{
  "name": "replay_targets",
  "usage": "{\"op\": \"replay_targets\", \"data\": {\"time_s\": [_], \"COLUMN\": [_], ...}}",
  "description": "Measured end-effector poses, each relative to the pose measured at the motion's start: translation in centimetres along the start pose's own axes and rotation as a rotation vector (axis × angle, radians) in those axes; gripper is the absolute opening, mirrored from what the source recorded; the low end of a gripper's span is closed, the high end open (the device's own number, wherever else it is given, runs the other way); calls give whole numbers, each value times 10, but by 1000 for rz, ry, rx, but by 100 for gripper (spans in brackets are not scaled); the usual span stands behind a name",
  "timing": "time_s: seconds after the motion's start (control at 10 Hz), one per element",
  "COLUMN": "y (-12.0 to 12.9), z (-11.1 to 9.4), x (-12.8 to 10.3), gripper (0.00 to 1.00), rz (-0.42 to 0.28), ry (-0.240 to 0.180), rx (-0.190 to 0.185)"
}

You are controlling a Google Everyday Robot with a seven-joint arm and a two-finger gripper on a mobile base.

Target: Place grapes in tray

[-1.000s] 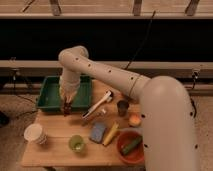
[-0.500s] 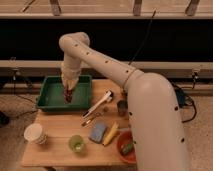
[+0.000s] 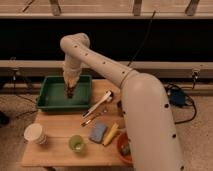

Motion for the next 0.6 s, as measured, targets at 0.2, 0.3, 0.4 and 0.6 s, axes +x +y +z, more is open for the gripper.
{"op": "replay_targets", "data": {"time_s": [0.2,0.3,0.4,0.6], "y": [2,2,2,0], "z": [13,16,17,17], "x": [8,10,14,15], "gripper": [56,64,70,72], "rz": [57,82,103,109], "ry": [34,57,81,96], "rx": [51,78,102,116]}}
